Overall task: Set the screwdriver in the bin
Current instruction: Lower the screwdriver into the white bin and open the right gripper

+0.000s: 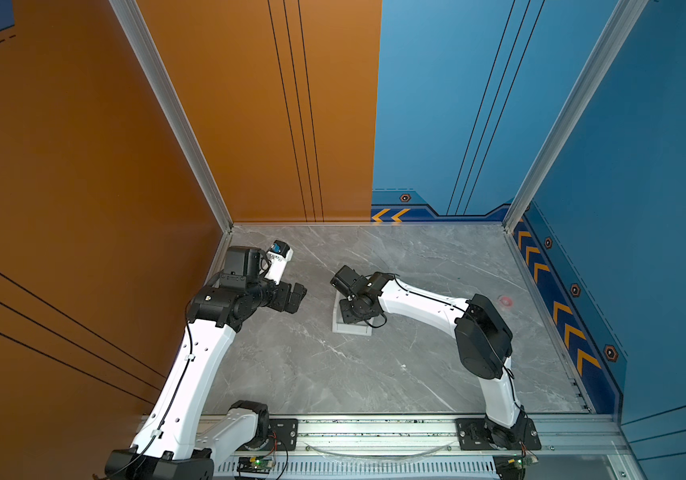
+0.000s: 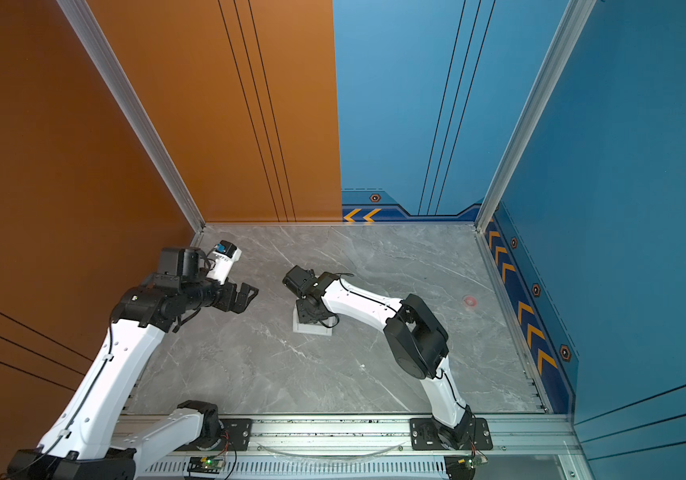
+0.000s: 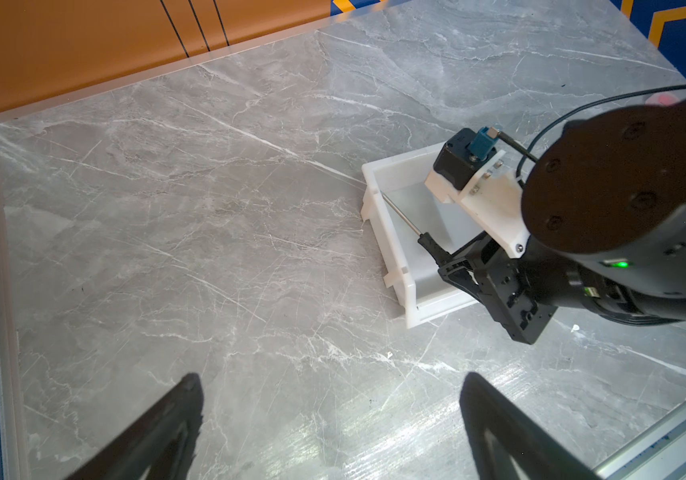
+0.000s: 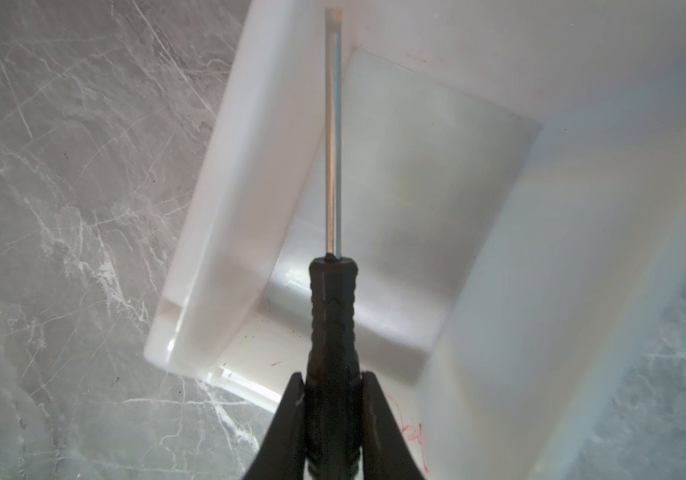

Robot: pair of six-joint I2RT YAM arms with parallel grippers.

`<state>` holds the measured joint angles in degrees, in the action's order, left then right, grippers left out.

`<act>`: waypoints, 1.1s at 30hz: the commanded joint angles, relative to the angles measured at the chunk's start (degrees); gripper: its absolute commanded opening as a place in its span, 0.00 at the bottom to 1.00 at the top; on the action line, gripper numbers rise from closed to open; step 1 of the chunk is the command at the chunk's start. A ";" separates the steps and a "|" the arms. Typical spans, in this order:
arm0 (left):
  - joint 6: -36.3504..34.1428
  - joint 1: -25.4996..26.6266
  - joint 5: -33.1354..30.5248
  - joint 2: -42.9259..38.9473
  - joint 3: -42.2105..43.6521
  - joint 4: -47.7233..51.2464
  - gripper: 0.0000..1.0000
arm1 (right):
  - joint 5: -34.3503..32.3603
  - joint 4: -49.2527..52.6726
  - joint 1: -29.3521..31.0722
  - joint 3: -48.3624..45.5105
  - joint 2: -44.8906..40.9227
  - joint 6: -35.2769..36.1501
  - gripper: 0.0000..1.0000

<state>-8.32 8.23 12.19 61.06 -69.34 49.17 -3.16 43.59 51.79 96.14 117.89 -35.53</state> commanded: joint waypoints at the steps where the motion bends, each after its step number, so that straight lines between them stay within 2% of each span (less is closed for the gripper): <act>1: 1.01 -0.44 1.90 -0.70 -0.18 0.69 0.98 | -0.51 2.19 -0.73 1.23 0.59 1.19 0.18; 11: 1.30 -0.58 2.33 0.20 -0.80 0.66 0.98 | -0.61 2.12 -0.99 3.70 5.49 1.62 0.19; 23: 1.55 -0.77 2.77 0.47 -0.71 0.59 0.98 | -0.03 2.17 -1.27 4.76 7.44 1.87 0.21; 33: 1.94 -0.86 3.12 0.82 -0.80 0.62 0.98 | 0.26 2.20 -1.52 5.07 8.01 2.09 0.27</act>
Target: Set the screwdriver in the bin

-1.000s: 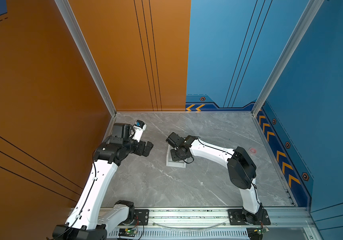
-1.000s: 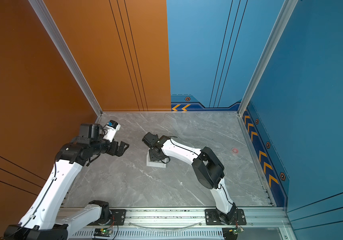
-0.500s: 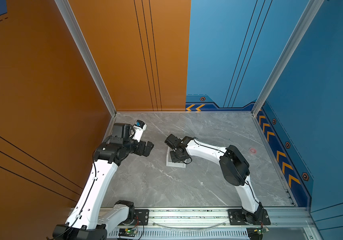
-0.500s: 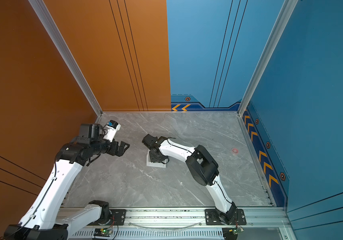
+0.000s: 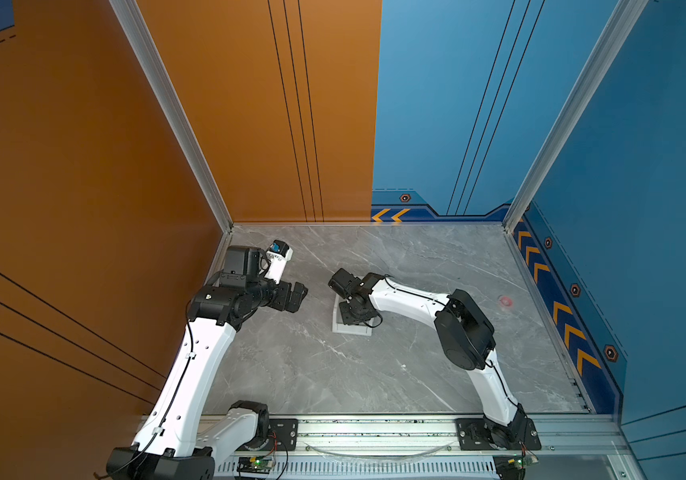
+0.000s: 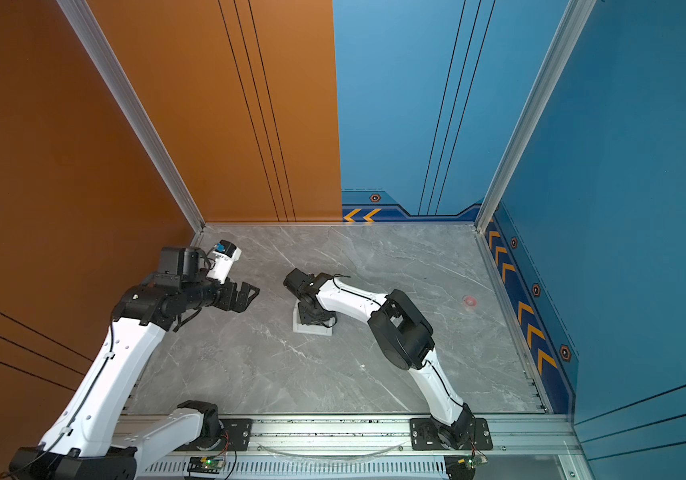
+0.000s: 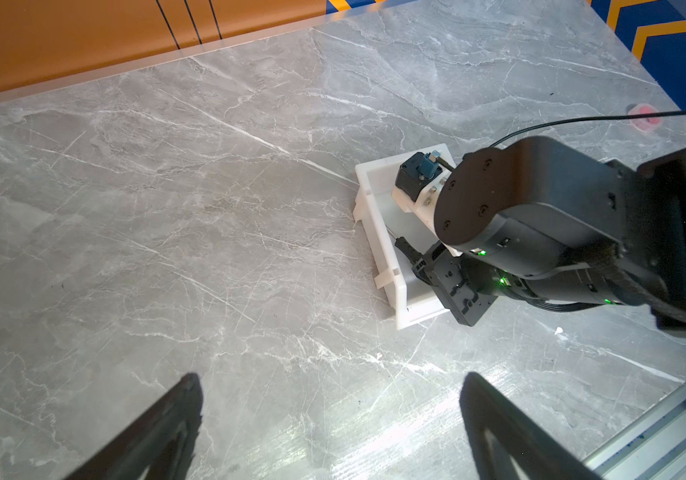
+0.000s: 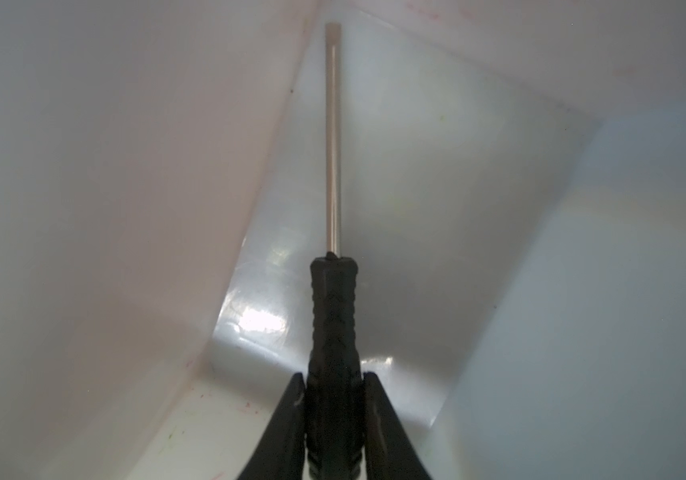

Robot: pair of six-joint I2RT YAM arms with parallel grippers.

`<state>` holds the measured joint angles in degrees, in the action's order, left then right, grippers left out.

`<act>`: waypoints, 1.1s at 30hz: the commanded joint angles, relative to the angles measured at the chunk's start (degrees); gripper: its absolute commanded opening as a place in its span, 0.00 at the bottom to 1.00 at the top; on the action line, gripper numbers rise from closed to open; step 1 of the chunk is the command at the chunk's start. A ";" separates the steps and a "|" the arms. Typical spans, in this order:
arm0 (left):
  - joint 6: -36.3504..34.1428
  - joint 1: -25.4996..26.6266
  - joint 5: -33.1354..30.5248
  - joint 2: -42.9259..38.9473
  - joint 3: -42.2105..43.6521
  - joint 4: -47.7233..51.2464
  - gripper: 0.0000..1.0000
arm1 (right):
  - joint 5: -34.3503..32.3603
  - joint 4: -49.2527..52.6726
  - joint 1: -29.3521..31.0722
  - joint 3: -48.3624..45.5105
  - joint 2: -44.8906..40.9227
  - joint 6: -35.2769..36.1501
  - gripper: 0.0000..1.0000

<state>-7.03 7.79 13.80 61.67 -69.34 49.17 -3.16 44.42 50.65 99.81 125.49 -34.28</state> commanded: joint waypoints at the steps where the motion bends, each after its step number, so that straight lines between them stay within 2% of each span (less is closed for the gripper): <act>1: 0.65 -0.52 1.52 0.23 -0.80 0.63 0.98 | 0.26 1.36 -0.39 1.40 0.47 0.86 0.27; 12: 0.98 -0.74 2.10 0.21 -0.82 0.38 0.98 | -0.15 2.73 -0.64 2.75 -0.07 1.34 0.31; 18: 0.91 -0.76 2.72 0.81 -0.99 0.04 0.98 | -2.74 6.39 -0.80 8.42 -1.92 2.46 0.38; 24: -0.60 -1.00 -0.16 1.02 -0.25 0.10 0.98 | -3.82 6.76 -1.15 9.18 -6.25 3.37 0.44; 29: -1.70 -2.27 -2.26 1.76 1.02 0.06 0.98 | -6.08 7.03 -1.32 8.10 -14.17 4.93 0.53; 33: 0.61 -4.84 -2.37 2.14 1.32 -0.84 0.98 | -9.13 6.96 -1.65 6.24 -20.95 6.70 0.60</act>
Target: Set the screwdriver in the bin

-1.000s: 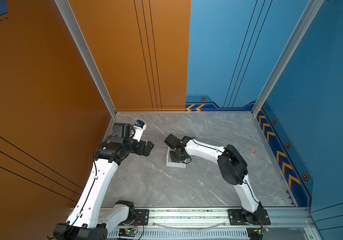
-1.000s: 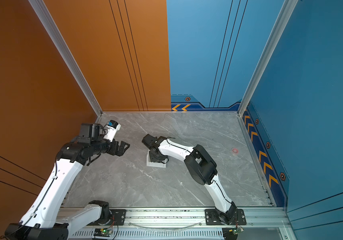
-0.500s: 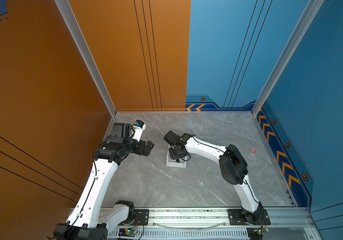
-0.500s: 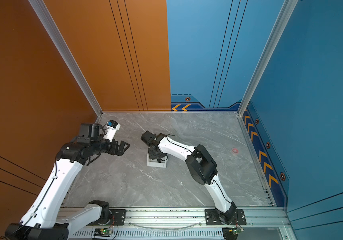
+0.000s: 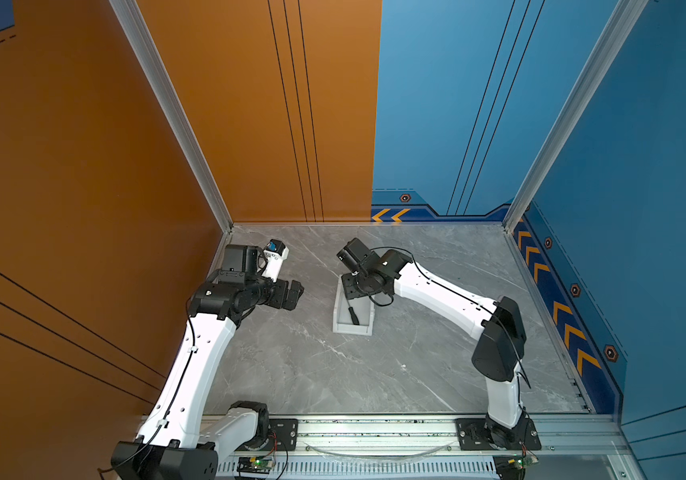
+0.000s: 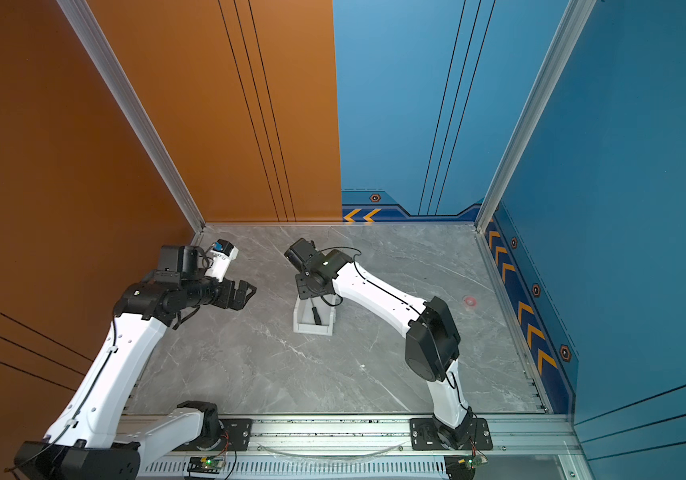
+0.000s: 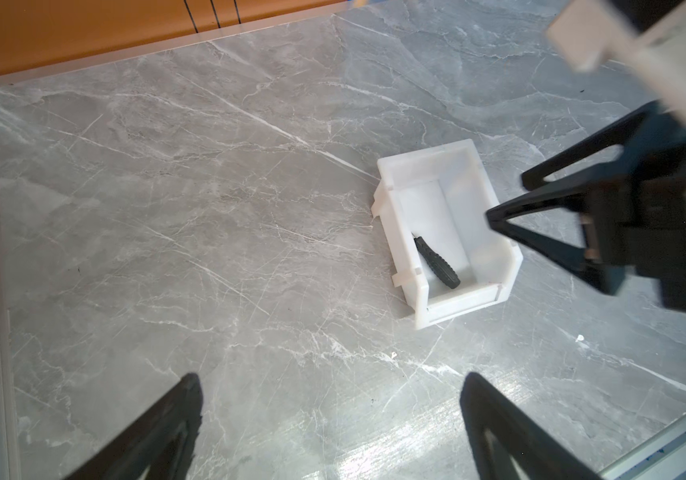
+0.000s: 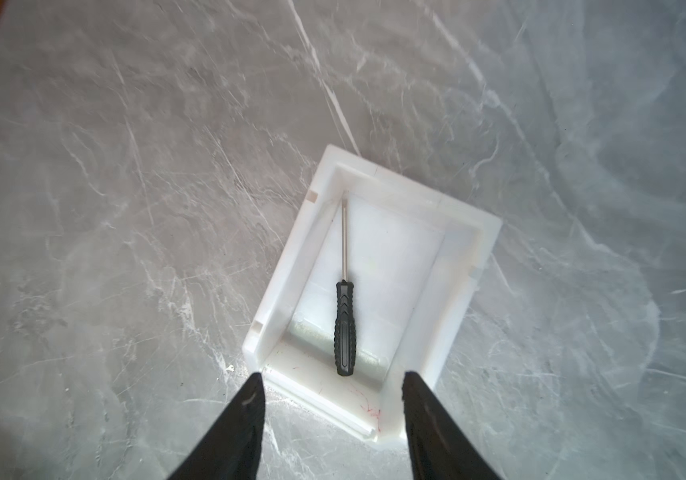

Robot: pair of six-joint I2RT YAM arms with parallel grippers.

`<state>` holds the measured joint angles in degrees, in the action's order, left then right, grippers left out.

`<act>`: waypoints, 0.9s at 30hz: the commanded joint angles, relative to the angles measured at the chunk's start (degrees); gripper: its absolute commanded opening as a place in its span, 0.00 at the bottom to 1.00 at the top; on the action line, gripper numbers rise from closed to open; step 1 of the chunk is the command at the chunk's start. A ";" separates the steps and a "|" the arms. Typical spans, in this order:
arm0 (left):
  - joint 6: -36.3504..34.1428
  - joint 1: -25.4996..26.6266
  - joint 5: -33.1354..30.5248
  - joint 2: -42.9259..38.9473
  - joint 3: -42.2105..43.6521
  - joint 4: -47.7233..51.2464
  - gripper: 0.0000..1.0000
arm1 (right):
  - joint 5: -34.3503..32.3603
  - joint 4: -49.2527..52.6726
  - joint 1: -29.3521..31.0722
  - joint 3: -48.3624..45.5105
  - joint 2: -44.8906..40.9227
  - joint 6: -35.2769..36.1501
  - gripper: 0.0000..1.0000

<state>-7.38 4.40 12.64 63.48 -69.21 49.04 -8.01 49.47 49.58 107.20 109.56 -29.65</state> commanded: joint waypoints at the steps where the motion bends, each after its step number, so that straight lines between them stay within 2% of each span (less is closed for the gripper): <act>1: 1.50 -2.29 -1.04 0.24 1.61 -1.60 0.98 | -5.06 1.90 -0.92 -2.03 -6.83 2.24 0.62; 8: 2.62 -5.31 -2.73 2.35 2.75 -4.00 0.98 | -7.61 -1.21 -6.07 -14.84 -20.92 2.96 0.71; 10: 4.75 -6.33 -3.59 3.41 2.94 -4.36 0.98 | -5.75 -3.26 -8.90 -20.18 -25.75 2.02 0.76; 12: 7.08 -8.67 -0.84 4.01 3.34 -5.38 0.98 | -1.75 -5.86 -12.26 -24.70 -30.17 1.71 0.86; 14: 9.27 -10.45 0.18 4.10 4.36 -7.32 0.98 | -2.53 -7.79 -13.32 -28.79 -34.43 1.22 0.91; 16: 10.59 -11.22 -0.92 3.91 5.90 -10.34 0.98 | -3.75 -9.39 -14.88 -32.57 -38.63 1.47 0.93; 18: 11.77 -11.41 -2.54 3.67 7.52 -13.47 0.98 | -6.66 -10.57 -16.81 -36.29 -42.21 2.05 1.00; 22: 15.06 -11.66 -6.01 2.46 12.43 -19.43 0.98 | -11.89 -14.66 -20.75 -44.58 -49.15 4.30 1.00; 25: 17.18 -11.77 -9.37 -0.36 17.95 -26.36 0.98 | -12.91 -19.82 -25.04 -51.11 -54.44 5.72 1.00; 27: 18.10 -11.72 -11.31 -2.59 22.12 -32.63 0.98 | -12.55 -25.18 -27.75 -55.93 -57.99 9.35 1.00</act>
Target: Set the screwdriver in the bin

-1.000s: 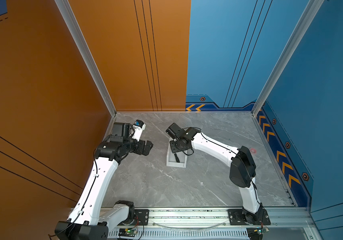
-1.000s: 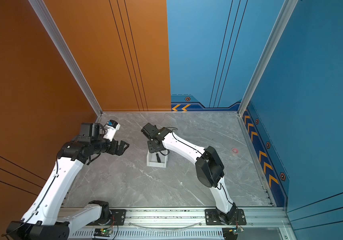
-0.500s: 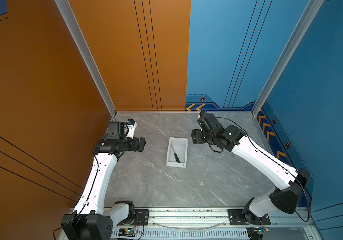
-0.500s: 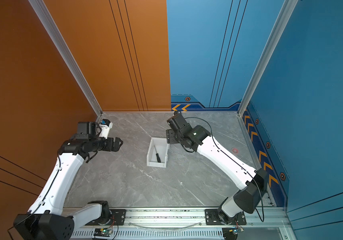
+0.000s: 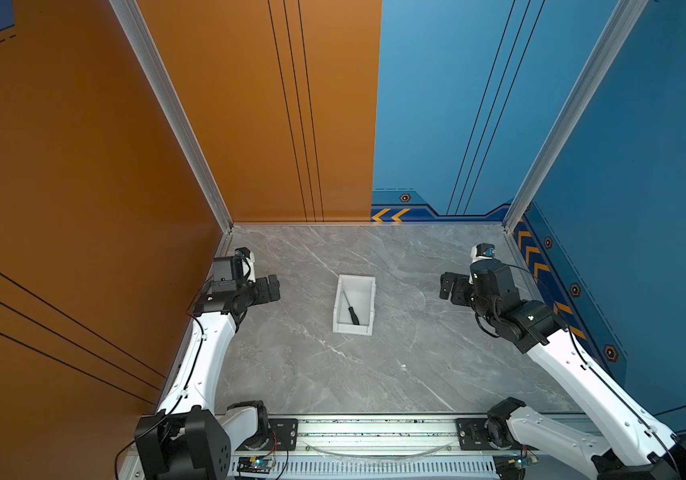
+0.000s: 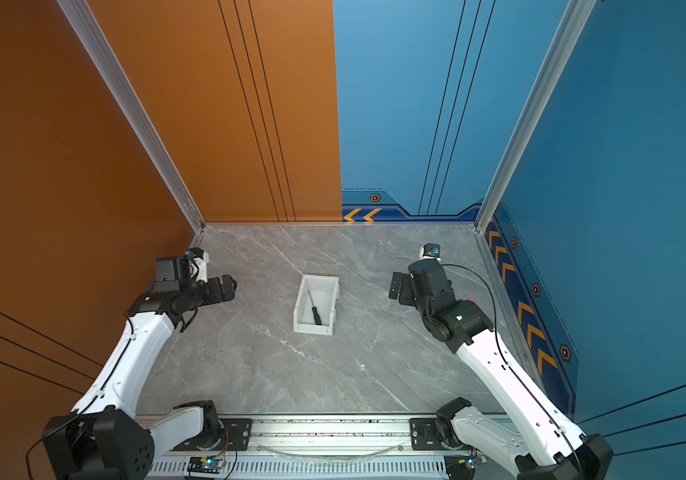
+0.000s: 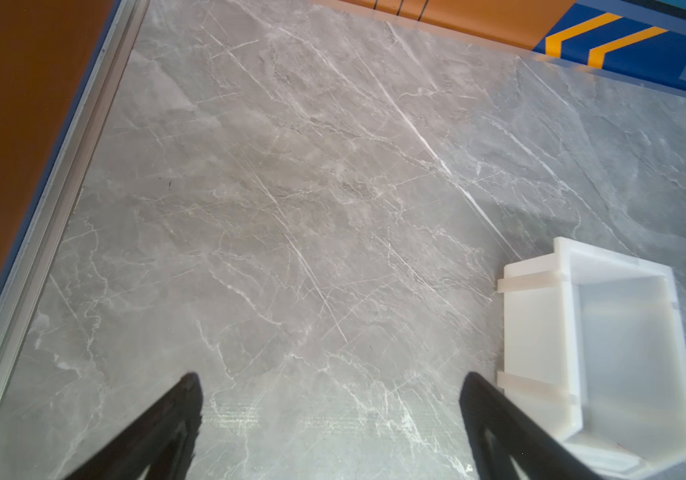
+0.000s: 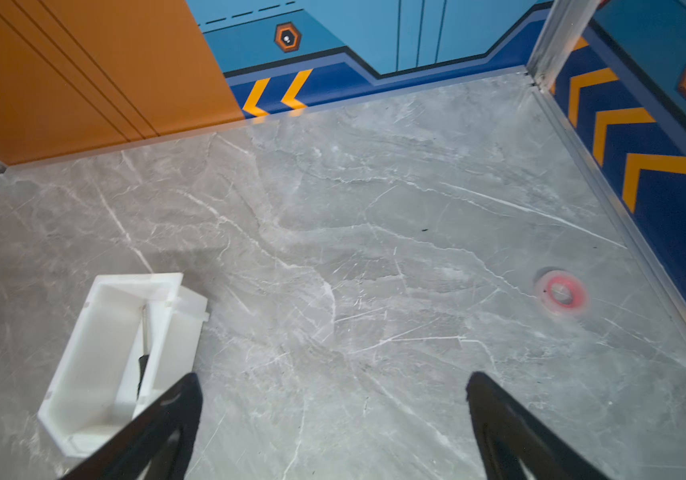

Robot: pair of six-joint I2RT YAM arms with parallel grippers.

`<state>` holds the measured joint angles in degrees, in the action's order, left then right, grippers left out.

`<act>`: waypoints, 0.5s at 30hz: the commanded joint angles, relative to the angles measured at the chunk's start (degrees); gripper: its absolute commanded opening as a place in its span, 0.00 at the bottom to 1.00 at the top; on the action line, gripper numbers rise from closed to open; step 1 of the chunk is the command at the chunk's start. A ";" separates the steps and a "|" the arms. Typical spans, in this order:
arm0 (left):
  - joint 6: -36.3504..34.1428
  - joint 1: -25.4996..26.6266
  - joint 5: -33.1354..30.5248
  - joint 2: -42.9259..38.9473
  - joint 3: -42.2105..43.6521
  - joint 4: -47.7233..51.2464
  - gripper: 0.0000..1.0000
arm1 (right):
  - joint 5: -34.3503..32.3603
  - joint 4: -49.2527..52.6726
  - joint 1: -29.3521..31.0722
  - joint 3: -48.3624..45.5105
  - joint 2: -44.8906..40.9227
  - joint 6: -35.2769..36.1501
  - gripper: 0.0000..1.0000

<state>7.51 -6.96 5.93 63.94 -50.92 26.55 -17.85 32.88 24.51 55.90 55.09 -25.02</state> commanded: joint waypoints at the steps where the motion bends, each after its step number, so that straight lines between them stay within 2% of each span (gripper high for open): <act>1: 3.38 -0.35 -5.07 -3.75 5.60 -12.49 0.98 | -2.91 -11.11 -3.56 -6.72 -5.08 6.49 1.00; 4: 3.26 -0.31 -6.57 -4.96 10.69 -21.19 0.98 | -5.22 -19.87 -6.36 -14.14 -9.15 10.23 1.00; 7: 2.57 -0.07 -7.81 -4.42 14.97 -28.14 0.98 | -2.82 -25.50 -10.79 -18.91 -10.39 10.85 1.00; 11: 1.05 0.69 -9.37 -1.47 19.50 -37.27 0.98 | 1.73 -29.55 -16.40 -21.63 -7.57 12.15 1.00; 15: -0.40 1.28 -10.70 3.55 24.97 -52.35 0.98 | 3.89 -38.58 -20.37 -26.00 -4.56 14.07 1.00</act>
<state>8.78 -6.22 -2.09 64.79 -28.97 -11.55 -16.71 3.75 6.02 32.75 49.12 -13.87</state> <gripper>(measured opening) 0.979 0.999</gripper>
